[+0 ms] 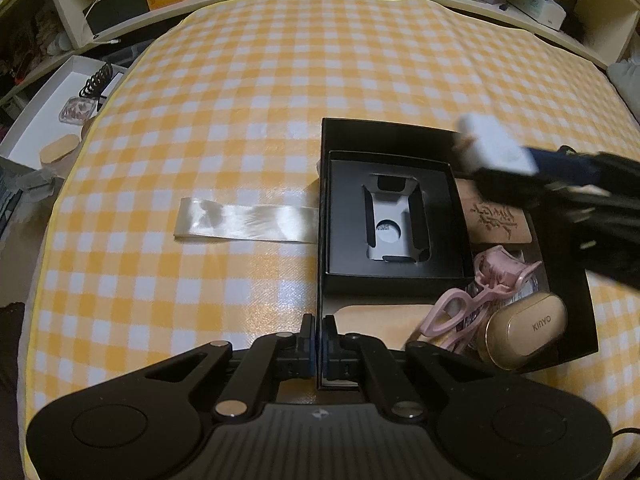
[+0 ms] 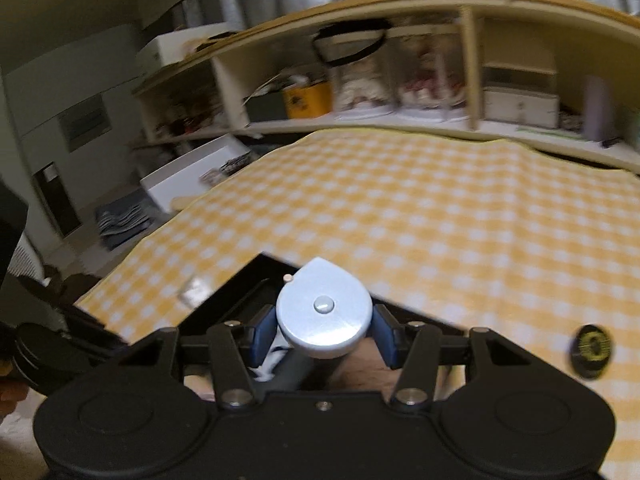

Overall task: Organize rigid objects
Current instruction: 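Lower the tape measure into the black insert tray, open the right tool, then lift the right tool away and move it to the black round tin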

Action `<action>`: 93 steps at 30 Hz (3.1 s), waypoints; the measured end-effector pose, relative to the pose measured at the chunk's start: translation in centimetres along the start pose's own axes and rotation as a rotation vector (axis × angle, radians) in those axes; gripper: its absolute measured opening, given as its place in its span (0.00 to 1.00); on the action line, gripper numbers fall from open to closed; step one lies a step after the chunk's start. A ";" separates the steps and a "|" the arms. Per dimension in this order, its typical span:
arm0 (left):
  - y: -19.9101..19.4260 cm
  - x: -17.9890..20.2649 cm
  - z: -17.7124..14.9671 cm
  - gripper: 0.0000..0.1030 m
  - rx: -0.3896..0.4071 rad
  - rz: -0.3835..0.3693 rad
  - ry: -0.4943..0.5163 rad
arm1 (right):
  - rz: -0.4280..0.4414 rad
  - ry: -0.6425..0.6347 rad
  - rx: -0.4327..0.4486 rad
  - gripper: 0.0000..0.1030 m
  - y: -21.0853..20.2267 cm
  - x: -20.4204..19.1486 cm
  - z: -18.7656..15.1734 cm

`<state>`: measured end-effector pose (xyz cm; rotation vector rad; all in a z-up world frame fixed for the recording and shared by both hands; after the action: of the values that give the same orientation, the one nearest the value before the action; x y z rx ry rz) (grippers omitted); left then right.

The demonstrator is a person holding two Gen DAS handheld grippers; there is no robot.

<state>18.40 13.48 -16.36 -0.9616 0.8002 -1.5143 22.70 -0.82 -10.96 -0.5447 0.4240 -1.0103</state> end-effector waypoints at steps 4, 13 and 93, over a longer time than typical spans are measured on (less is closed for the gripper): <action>-0.1 0.5 0.1 0.03 0.002 -0.001 0.004 | 0.013 0.002 -0.035 0.51 1.8 -2.0 -0.7; -0.4 0.9 -0.1 0.03 0.001 0.003 0.016 | 0.029 -0.081 -0.082 0.51 3.9 -4.6 -2.4; -0.1 0.1 -0.3 0.03 -0.010 0.005 0.018 | -0.433 0.331 0.101 1.00 -7.0 23.8 2.2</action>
<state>18.07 13.35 -16.41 -0.9541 0.8229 -1.5177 30.45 -24.09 -6.94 -0.3844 0.5571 -1.5417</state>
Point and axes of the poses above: each gripper's, at about its wrist camera, not at the fingertips, and y roughly the way its jaws point, x to its right, z to its top, the point moved 7 cm from there along y, roughly the way its jaws point, and after that the axes turned 11 degrees about -z, right-handed, at the moved point
